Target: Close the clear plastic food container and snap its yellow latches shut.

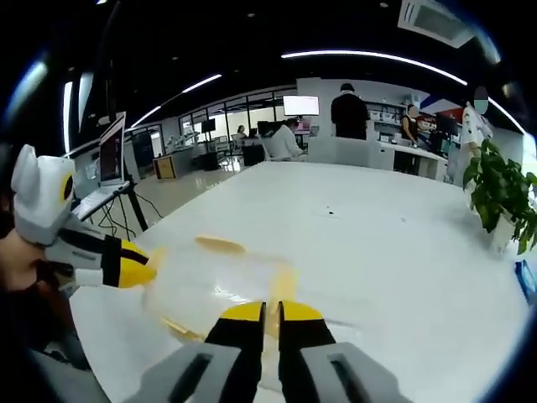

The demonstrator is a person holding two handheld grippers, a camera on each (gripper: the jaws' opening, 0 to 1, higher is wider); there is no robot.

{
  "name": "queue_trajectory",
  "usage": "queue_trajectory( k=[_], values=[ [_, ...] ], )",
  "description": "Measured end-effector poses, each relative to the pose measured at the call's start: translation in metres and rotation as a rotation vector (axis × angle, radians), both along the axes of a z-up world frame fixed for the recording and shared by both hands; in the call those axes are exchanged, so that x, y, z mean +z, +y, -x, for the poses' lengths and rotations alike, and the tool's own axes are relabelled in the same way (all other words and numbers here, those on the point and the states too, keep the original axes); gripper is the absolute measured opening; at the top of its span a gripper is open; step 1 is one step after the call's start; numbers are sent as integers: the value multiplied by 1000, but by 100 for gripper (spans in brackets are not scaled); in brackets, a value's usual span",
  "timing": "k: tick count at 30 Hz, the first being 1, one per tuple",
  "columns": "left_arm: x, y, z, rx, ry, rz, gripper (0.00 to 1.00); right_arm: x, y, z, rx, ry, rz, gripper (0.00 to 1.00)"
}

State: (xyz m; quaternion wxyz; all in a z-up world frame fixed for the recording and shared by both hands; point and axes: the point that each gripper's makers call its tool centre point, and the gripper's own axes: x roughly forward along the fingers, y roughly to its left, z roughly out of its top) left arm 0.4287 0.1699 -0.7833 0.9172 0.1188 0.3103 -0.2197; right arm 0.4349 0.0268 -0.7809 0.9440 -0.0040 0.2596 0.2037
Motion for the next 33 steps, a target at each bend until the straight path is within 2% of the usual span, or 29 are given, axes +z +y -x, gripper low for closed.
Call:
queue_trajectory(
  k=[15,33],
  values=[
    [-1,-33,-2,-67,6,7,8,-2,-33,1,-67,28,3,1],
    [0,-59,0,-118,12,30,8,-4,-62,9,-131,46,0,1]
  ],
)
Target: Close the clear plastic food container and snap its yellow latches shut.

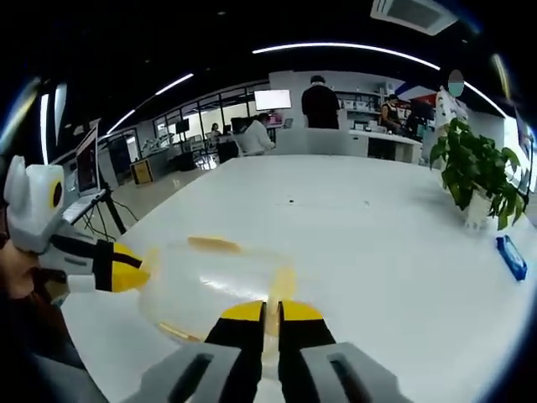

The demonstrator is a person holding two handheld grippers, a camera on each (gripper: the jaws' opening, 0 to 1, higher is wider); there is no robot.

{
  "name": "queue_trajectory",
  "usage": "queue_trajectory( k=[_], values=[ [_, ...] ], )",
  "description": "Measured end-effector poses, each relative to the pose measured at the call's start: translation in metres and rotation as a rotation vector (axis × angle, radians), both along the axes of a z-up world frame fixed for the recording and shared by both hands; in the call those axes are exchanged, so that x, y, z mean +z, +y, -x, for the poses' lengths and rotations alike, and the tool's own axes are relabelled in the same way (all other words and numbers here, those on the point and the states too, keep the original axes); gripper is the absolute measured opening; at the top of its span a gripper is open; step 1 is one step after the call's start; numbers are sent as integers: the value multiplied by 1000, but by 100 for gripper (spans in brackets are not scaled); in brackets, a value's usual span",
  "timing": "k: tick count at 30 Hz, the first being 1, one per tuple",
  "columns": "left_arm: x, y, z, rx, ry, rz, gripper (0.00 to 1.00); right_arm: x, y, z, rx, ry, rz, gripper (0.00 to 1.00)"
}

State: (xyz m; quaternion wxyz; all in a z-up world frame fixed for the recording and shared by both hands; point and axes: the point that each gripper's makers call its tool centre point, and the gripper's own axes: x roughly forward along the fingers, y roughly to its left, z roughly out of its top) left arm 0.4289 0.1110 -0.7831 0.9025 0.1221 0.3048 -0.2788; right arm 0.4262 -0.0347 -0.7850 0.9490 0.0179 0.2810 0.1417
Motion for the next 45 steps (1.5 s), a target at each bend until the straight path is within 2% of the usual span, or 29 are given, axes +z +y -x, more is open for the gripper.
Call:
queue_trajectory(
  k=[28,42,45],
  values=[
    [-2,-30,6,-37,25,45,8,0,-32,4,-82,16,-4,1],
    [-6,-32,2,-13,48,75,8,-4,-32,2,-91,16,-2,1],
    [-9,-30,1,-8,47,64,6,-8,-33,2,-96,26,-2,1]
  ],
)
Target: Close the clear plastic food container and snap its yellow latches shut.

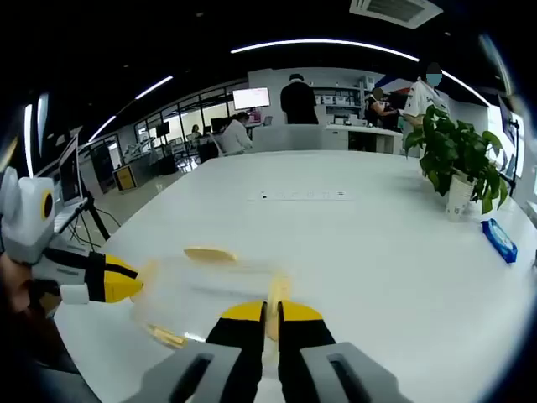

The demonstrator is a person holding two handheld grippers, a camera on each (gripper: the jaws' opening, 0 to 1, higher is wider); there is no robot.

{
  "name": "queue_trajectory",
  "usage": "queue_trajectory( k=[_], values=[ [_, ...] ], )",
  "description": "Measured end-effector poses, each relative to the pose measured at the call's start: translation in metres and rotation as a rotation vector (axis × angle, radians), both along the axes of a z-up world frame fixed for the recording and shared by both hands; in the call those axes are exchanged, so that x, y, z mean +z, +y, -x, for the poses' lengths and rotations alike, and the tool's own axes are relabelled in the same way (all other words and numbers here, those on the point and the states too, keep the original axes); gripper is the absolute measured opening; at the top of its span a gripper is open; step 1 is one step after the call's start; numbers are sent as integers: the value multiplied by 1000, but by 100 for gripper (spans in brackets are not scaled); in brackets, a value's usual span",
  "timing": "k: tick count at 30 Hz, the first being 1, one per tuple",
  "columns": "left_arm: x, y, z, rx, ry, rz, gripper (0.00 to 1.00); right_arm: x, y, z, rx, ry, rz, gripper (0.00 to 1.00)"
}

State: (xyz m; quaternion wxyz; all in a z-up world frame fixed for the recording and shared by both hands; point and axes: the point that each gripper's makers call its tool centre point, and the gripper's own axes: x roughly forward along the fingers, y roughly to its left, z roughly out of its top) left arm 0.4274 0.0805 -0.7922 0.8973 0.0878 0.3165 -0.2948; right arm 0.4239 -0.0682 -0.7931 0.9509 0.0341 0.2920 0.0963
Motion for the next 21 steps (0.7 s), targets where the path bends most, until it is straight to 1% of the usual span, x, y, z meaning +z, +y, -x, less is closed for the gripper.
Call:
queue_trajectory(
  k=[14,16,21],
  values=[
    [1,3,-1,27,0,38,6,1,0,0,3,-9,-19,1],
    [2,4,0,33,-8,34,6,0,-3,-1,-18,-12,-43,1],
    [6,14,-3,69,-42,40,6,1,-10,-2,-33,-7,-38,0]
  ],
)
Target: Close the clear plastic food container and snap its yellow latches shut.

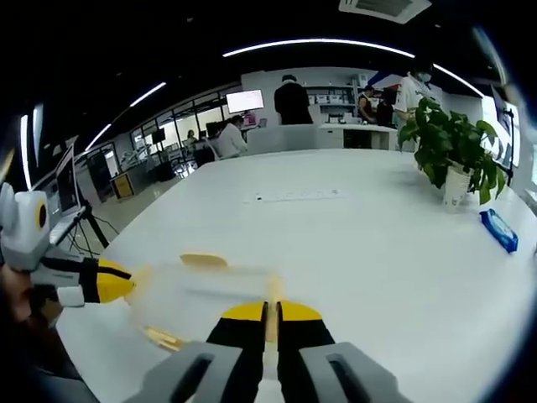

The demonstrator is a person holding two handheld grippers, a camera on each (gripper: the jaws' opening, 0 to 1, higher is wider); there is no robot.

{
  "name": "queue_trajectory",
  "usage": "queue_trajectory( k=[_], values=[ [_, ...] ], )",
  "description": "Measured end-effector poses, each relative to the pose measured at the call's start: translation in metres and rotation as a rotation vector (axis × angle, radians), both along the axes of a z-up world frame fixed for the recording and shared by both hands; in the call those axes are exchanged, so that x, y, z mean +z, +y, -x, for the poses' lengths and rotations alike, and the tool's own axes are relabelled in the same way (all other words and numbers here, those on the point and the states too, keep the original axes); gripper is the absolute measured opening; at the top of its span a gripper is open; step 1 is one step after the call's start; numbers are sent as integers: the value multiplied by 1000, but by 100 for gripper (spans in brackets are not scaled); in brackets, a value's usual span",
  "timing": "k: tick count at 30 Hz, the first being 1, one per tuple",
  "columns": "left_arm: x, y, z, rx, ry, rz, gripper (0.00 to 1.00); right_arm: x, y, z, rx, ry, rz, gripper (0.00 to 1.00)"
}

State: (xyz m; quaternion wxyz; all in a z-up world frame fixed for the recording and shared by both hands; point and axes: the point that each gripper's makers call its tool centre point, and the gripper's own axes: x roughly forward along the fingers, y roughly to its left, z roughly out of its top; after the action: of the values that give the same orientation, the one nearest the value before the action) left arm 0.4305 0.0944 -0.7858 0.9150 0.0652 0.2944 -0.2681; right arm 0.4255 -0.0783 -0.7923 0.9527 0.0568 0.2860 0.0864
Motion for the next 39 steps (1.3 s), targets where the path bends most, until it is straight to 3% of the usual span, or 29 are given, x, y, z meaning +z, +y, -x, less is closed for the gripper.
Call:
queue_trajectory(
  k=[7,13,17,24,32,39],
  values=[
    [-5,18,-2,69,26,-14,9,-4,-13,2,-41,15,4,1],
    [-6,19,0,93,41,19,16,-7,-19,4,-53,28,3,9],
    [-7,10,2,95,75,103,21,-6,-7,2,-23,35,-95,17],
    [-14,3,5,96,127,161,29,-12,6,3,26,70,-128,23],
    [-25,3,9,112,183,194,28,-18,9,3,52,100,-158,23],
    [-26,-4,4,112,226,274,24,-22,14,7,66,125,-208,22]
  ],
)
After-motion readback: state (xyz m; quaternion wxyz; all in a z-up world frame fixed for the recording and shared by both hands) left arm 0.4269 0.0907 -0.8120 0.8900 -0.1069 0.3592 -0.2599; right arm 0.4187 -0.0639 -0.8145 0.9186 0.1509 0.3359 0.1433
